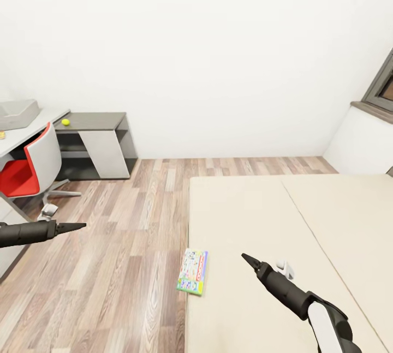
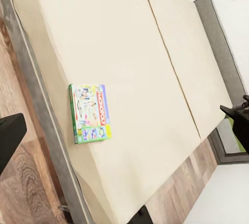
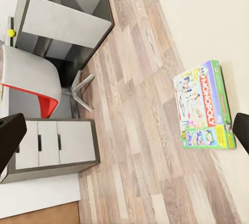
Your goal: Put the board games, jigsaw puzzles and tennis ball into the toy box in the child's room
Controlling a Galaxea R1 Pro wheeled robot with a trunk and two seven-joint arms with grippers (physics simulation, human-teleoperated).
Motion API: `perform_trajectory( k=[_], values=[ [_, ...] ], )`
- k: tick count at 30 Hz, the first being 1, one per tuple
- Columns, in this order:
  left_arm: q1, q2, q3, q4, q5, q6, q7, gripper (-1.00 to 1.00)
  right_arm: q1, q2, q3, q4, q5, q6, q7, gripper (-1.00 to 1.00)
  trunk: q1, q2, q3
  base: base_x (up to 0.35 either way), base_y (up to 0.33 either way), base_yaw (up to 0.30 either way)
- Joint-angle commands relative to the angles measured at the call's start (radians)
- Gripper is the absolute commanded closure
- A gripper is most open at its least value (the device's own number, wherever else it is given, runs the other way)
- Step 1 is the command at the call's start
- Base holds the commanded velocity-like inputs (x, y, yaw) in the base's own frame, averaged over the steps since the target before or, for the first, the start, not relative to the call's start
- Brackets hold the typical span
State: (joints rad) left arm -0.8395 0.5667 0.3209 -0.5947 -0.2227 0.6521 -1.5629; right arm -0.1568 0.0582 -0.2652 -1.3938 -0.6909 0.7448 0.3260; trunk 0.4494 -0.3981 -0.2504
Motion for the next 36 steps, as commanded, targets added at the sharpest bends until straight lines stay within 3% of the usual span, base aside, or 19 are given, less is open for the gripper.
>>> perform_trajectory(
  k=[1, 36],
  values=[
    [-0.001, -0.001, 0.004, 0.000, -0.010, 0.011, -0.008, -1.00, -0.001, 0.001, -0.003, -0.001, 0.001, 0.007, 0.004, -1.00, 0.001, -0.002, 0.000, 0.000, 0.000, 0.000],
    [-0.001, -0.001, 0.004, 0.000, -0.010, 0.011, -0.008, -1.00, -0.001, 0.002, -0.003, 0.012, 0.001, 0.002, 0.004, -1.00, 0.001, -0.002, 0.058, 0.000, 0.000, 0.015]
  ],
)
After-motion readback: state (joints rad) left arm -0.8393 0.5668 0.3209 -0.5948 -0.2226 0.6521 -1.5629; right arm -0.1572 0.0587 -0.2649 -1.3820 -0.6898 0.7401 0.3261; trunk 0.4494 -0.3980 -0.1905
